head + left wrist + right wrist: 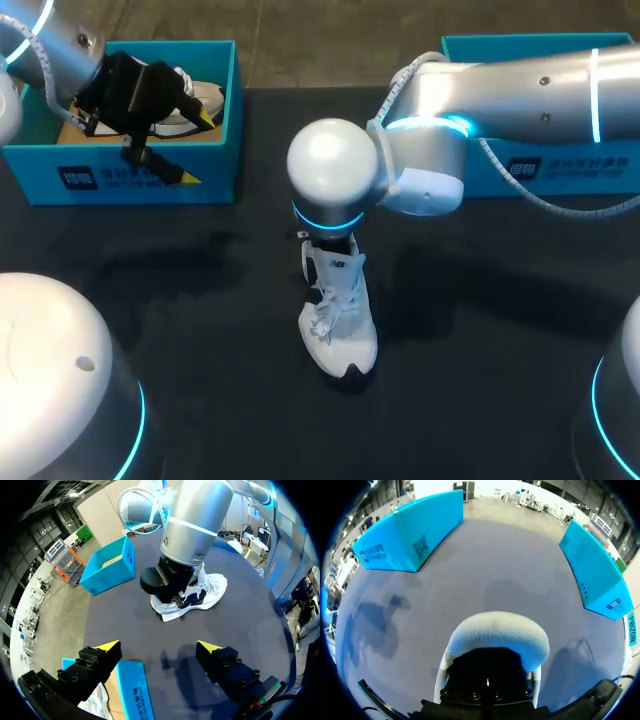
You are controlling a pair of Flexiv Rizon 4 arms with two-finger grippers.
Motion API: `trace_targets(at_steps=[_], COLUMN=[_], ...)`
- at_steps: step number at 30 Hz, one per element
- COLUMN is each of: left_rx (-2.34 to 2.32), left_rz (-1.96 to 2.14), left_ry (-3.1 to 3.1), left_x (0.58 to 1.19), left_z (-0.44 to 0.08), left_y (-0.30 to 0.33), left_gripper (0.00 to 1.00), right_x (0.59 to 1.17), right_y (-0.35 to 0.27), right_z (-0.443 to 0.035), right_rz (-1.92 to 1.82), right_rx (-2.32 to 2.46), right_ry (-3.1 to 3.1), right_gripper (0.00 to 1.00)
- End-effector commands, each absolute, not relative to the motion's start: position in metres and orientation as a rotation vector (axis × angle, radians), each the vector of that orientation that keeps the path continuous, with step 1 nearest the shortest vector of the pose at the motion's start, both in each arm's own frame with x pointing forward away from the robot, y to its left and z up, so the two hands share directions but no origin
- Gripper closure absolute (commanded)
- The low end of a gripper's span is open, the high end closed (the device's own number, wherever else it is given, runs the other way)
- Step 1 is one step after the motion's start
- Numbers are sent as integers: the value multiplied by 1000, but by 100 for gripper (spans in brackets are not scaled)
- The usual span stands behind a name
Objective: Take the shoe out of the shoebox, open the shoe tongue, remove and reinsert the insole, then place the shoe into the shoebox
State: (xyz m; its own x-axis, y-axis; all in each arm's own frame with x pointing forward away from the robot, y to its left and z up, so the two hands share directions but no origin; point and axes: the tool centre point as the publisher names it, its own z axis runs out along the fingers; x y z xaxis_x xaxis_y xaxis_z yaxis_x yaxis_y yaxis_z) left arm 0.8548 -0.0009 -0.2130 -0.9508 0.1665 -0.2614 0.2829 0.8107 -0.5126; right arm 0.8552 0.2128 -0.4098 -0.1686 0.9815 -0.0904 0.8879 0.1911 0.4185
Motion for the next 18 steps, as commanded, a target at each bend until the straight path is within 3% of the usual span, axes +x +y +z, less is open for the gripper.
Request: trace_targets(at_steps=[1, 18], left_rx=[351, 351], left_rz=[-833, -833], left_ry=[2794, 2794], left_x=[854, 854], left_z=[-212, -212], left_y=[-1, -1], left_gripper=[0, 0], right_x=[850, 804], right_y=[211, 195], right_z=[-426, -436], right_rz=[287, 79], right_rx=[1772, 1794], right_ry=[2176, 2295], right_gripper=[100, 100])
